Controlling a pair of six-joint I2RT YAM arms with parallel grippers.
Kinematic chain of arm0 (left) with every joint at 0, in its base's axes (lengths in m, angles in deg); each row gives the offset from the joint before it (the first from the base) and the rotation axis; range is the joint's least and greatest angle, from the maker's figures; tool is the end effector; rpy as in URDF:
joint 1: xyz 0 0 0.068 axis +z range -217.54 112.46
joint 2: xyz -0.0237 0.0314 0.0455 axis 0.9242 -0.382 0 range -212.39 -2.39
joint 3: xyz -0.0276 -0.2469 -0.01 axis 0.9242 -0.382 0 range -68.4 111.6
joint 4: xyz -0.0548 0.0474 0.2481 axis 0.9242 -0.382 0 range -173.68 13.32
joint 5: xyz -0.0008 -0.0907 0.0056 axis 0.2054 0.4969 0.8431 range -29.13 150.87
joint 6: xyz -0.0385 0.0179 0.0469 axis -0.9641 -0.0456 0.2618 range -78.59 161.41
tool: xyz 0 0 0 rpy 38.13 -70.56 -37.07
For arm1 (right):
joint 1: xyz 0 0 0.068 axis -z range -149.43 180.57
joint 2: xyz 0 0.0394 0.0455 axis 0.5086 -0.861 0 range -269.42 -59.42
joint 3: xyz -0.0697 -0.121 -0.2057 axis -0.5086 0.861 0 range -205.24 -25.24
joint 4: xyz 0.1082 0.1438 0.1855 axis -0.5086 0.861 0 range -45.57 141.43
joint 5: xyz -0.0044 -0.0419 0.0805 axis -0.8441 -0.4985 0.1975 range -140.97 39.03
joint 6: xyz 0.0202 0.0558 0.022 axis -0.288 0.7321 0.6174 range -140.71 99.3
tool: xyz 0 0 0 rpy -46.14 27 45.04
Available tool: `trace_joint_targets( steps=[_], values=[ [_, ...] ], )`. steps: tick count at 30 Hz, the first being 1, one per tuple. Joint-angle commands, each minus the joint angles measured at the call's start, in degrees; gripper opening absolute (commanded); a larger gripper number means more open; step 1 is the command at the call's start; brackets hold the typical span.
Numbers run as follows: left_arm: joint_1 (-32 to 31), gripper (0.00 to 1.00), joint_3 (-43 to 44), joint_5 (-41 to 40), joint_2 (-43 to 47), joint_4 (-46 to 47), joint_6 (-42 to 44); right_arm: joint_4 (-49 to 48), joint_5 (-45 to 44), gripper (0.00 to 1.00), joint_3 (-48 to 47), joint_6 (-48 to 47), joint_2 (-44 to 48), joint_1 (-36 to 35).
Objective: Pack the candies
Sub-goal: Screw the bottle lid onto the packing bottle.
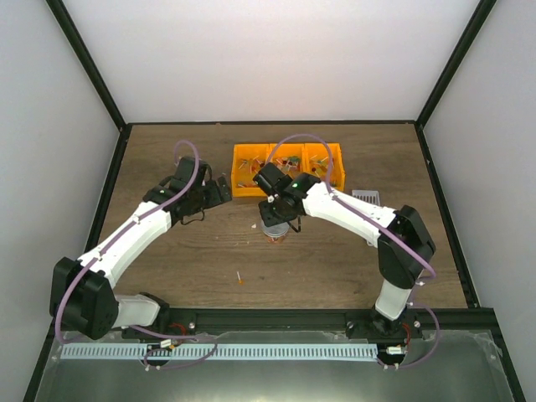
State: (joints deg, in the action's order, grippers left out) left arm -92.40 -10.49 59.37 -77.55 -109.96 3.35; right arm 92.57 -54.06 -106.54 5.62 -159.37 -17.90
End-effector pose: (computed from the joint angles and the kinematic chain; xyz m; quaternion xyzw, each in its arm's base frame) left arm 0.2594 -0.1189 0.2355 -0.1127 0.9344 -0.1657 0.2944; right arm 0.2391 0.2663 0.2158 -0.1828 0.9620 0.1011 0.1758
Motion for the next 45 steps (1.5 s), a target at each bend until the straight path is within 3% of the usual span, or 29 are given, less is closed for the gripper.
trace_joint_targets(
  steps=[1, 30, 45],
  values=[
    [0.5, 1.0, -1.0, 1.3, 0.0, 0.2, -0.5, 0.8, -0.6, 0.4, -1.1, -1.0, -1.1, -0.2],
    [0.9, 1.0, -2.5, 3.2, 0.6, 0.9, 0.6, -0.4, -2.8, 0.43, 3.3, -1.7, -3.8, -0.2],
    [1.0, 1.0, -2.9, 3.9, -0.1, 1.4, 1.4, 1.1, -4.6, 0.43, -0.6, -2.1, -3.4, -0.6]
  ],
)
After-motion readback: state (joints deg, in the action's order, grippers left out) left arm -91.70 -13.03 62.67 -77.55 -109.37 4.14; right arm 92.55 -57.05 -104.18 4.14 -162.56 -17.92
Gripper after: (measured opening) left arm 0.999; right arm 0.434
